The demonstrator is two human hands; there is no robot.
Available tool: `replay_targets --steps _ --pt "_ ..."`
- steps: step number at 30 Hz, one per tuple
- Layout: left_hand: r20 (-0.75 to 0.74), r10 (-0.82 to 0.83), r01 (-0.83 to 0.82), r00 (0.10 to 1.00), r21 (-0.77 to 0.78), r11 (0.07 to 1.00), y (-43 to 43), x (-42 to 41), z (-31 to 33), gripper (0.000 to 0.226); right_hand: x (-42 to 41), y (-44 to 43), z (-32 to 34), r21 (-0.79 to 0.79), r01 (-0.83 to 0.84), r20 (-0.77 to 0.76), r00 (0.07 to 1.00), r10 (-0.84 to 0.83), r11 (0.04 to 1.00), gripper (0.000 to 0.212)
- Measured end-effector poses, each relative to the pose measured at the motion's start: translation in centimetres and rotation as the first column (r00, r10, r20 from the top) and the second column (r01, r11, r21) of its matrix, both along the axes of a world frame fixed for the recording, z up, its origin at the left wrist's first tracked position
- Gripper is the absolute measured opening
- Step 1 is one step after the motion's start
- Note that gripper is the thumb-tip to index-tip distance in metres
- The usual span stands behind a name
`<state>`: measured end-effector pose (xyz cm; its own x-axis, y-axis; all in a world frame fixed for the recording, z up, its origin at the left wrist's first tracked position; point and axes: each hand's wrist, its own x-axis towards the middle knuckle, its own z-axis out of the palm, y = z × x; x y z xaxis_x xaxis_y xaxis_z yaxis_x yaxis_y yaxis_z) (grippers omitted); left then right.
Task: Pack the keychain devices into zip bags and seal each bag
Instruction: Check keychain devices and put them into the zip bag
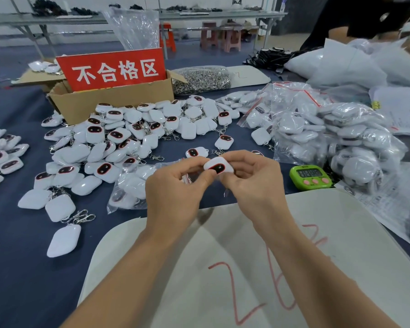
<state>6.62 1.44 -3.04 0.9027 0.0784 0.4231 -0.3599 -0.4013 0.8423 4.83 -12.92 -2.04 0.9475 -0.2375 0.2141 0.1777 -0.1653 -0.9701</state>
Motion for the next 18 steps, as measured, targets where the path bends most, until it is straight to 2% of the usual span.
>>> replay_targets --steps 2,5,7,9,11,13,15,18 --pt "-0.009 0.066 -0.066 0.998 0.057 0.996 0.00 0.07 -0.45 0.021 0.06 -0.33 0.06 0.020 0.046 0.030 0.998 -0.047 0.999 0.025" --pt "0.012 0.123 -0.123 0.992 0.123 0.985 0.07 0.09 -0.83 0.040 -0.07 -0.29 0.12 -0.044 0.102 0.082 0.992 -0.098 0.994 0.029" --pt "0.013 0.087 -0.088 0.996 0.114 0.990 0.05 0.05 -0.75 0.048 -0.16 -0.08 0.20 -0.086 0.112 0.098 0.990 -0.103 0.990 0.038" --pt "0.017 0.049 -0.050 0.999 0.098 0.994 0.03 0.02 -0.69 0.044 -0.17 -0.05 0.33 -0.111 0.113 0.102 0.990 -0.102 0.987 0.047" --pt "0.000 0.035 -0.035 0.999 0.066 0.997 0.07 0.05 -0.60 0.036 -0.21 0.03 0.51 -0.133 0.119 0.105 0.989 -0.105 0.984 0.044" --pt "-0.022 -0.002 0.003 1.000 0.037 0.999 0.01 0.10 -0.75 0.030 -0.19 0.02 0.63 -0.090 0.097 0.079 0.993 -0.090 0.991 0.034" --pt "-0.035 -0.051 0.052 0.998 0.030 0.998 -0.09 0.08 -0.75 0.030 0.04 -0.13 0.54 0.019 0.068 0.002 0.998 -0.068 0.997 0.033" --pt "0.018 -0.088 0.085 0.996 0.120 0.989 -0.10 -0.10 -0.44 0.043 0.29 -0.45 0.41 0.125 0.074 -0.133 0.990 -0.058 0.989 0.035"
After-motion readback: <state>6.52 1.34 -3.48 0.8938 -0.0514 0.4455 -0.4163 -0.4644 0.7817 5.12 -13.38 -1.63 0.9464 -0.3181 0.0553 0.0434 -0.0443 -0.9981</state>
